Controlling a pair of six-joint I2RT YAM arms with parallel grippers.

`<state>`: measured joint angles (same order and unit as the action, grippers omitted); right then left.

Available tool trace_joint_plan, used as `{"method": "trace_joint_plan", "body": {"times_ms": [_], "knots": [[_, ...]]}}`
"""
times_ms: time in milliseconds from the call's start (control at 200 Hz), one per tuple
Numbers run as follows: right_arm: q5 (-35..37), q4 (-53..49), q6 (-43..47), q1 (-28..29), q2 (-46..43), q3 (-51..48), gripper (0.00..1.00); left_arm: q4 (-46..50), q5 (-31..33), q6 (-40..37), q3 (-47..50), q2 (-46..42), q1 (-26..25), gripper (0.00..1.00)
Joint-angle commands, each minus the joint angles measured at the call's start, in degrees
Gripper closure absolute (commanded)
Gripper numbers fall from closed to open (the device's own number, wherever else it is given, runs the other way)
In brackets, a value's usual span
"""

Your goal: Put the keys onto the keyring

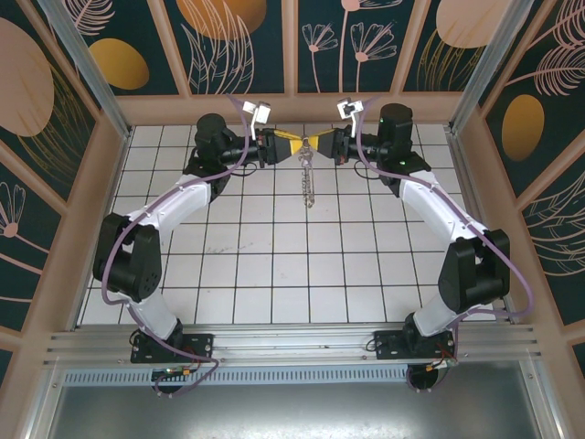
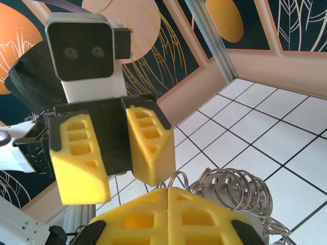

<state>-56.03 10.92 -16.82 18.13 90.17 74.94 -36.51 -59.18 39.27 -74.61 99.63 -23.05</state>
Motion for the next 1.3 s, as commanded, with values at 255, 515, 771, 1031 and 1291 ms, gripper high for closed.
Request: {"method": "trace_joint_plan", "body": {"times_ms": [255,515,771,1031,1291], "knots": [[-1.19,3.14,0.20,0.78,-0.92,1.29,1.00,-3.39,-0.69,1.43,-1.02,1.43,-1.18,0.70],[-1.25,3.50,-0.01,1.03,-0.70,1.32,1.00,-3.66,-0.52,1.69,-1.50,2.18,-1.63,0.70],[-1.27,3.23,0.32,1.28,-0.97,1.09,1.00,-4.14,0.66,1.95,-1.52,2.61,-1.61,0.70],[-1.20,3.23,0.51,1.53,-0.75,0.65,1.00,-5.74,1.25,2.94,-1.59,2.85,-1.65,0.71],[-0.31,1.78,1.83,1.41,-0.56,0.58,1.00,-6.33,1.61,2.74,-0.80,2.15,-1.64,0.88]]}}
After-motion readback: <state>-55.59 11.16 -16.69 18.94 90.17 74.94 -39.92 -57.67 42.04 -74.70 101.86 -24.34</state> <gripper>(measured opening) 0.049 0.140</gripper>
